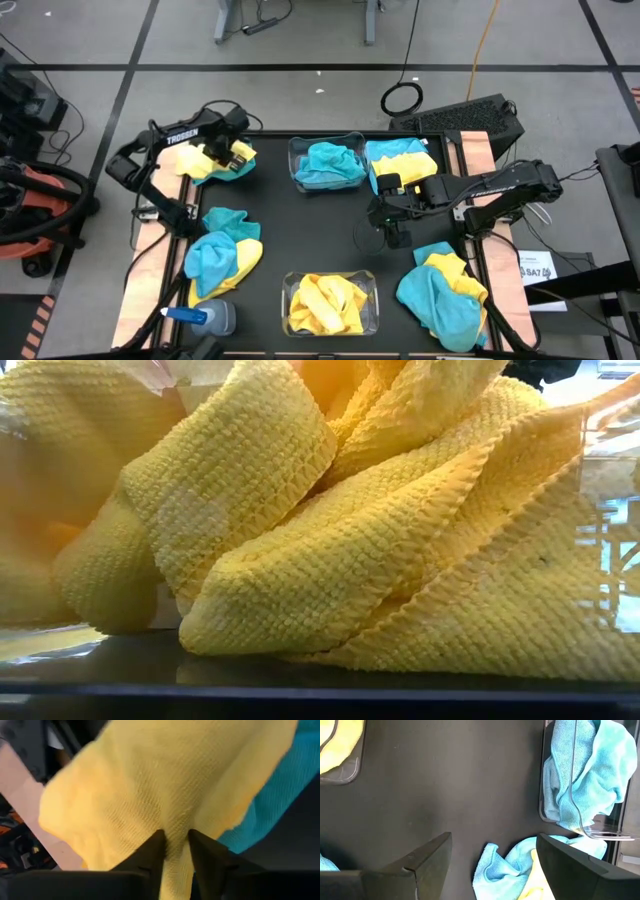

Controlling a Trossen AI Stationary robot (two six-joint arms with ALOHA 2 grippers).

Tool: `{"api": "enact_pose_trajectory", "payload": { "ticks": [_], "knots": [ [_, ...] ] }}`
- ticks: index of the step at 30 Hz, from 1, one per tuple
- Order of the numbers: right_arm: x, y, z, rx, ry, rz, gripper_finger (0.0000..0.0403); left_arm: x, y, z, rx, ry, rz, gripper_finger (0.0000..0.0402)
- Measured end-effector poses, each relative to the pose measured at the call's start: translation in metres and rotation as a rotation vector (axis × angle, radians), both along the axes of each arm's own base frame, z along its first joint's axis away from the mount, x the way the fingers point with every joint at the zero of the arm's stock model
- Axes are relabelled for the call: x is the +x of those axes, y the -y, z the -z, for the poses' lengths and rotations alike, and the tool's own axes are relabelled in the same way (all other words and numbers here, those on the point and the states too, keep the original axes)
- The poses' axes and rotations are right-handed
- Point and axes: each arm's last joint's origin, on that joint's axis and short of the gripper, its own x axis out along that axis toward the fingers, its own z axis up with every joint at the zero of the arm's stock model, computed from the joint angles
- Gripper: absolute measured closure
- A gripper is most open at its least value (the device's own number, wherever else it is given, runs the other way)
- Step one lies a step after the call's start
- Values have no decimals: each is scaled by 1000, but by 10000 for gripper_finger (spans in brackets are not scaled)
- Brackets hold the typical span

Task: Sort microfiber towel by color & place in baskets
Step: Put the yellow microfiber towel into the bottom transparent bin

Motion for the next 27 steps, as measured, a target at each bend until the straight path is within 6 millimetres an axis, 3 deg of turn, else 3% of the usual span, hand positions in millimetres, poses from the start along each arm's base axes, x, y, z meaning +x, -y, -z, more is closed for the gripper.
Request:
{"api": "enact_pose_trajectory", "payload": {
  "ticks": [4,13,19,27],
  "knots": [
    [0,0,0,1,1,4,122,3,3,4,-51,-14,34,385],
    [0,0,0,1,0,2,122,16,20,-12,3,-38,143,397],
    [0,0,0,0,0,0,122,25,38,-55,146,66,215,399],
    [0,0,0,-1,0,-2,122,22,80,-137,402,313,314,400]
  ]
}}
